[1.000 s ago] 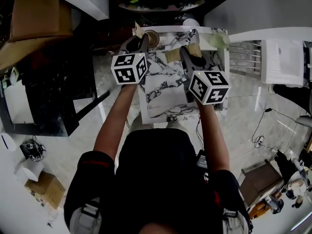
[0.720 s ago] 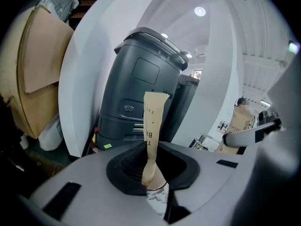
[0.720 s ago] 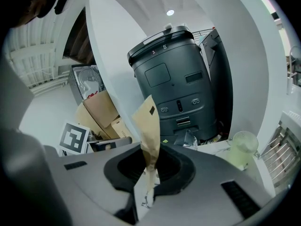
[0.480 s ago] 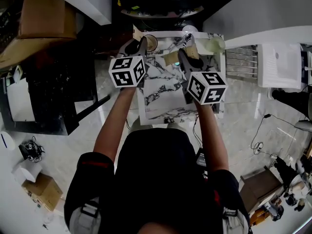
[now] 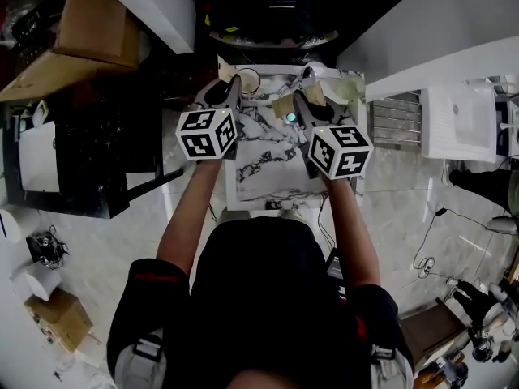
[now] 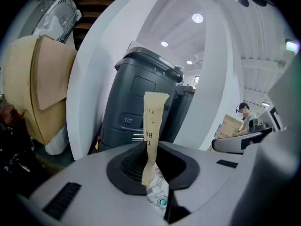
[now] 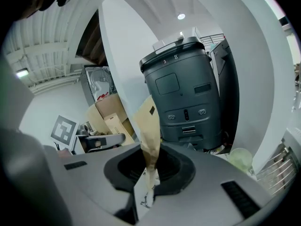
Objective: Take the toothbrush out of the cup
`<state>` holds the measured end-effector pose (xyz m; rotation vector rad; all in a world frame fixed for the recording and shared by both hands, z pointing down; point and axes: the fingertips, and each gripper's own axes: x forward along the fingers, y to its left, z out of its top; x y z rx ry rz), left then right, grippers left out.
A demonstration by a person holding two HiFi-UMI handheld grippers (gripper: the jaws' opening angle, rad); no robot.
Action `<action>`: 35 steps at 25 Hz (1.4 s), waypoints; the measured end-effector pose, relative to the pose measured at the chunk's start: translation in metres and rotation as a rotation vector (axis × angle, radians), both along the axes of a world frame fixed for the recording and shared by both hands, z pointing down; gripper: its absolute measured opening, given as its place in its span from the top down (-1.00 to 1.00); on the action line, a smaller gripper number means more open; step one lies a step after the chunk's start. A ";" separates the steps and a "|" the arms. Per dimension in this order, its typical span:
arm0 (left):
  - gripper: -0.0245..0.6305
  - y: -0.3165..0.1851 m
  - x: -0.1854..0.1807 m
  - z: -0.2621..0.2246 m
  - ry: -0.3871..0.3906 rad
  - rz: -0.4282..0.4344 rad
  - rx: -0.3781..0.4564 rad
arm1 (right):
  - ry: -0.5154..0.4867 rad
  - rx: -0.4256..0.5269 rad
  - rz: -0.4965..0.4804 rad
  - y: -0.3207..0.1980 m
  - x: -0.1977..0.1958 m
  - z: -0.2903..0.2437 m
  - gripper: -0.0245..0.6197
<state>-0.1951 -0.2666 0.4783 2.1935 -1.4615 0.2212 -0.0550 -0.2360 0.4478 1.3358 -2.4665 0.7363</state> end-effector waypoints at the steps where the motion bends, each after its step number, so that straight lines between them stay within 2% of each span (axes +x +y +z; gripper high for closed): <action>1: 0.75 0.004 0.001 -0.004 -0.001 -0.001 0.006 | -0.003 0.003 -0.004 0.002 0.002 -0.002 0.75; 10: 0.75 0.040 0.018 -0.033 -0.014 -0.013 0.045 | -0.023 0.056 -0.051 0.015 0.020 -0.027 0.75; 23: 0.75 0.083 0.086 -0.090 -0.031 0.033 0.160 | -0.045 0.138 -0.099 0.032 0.058 -0.065 0.75; 35: 0.75 0.116 0.143 -0.115 -0.018 0.018 0.225 | -0.060 0.173 -0.159 0.048 0.102 -0.075 0.75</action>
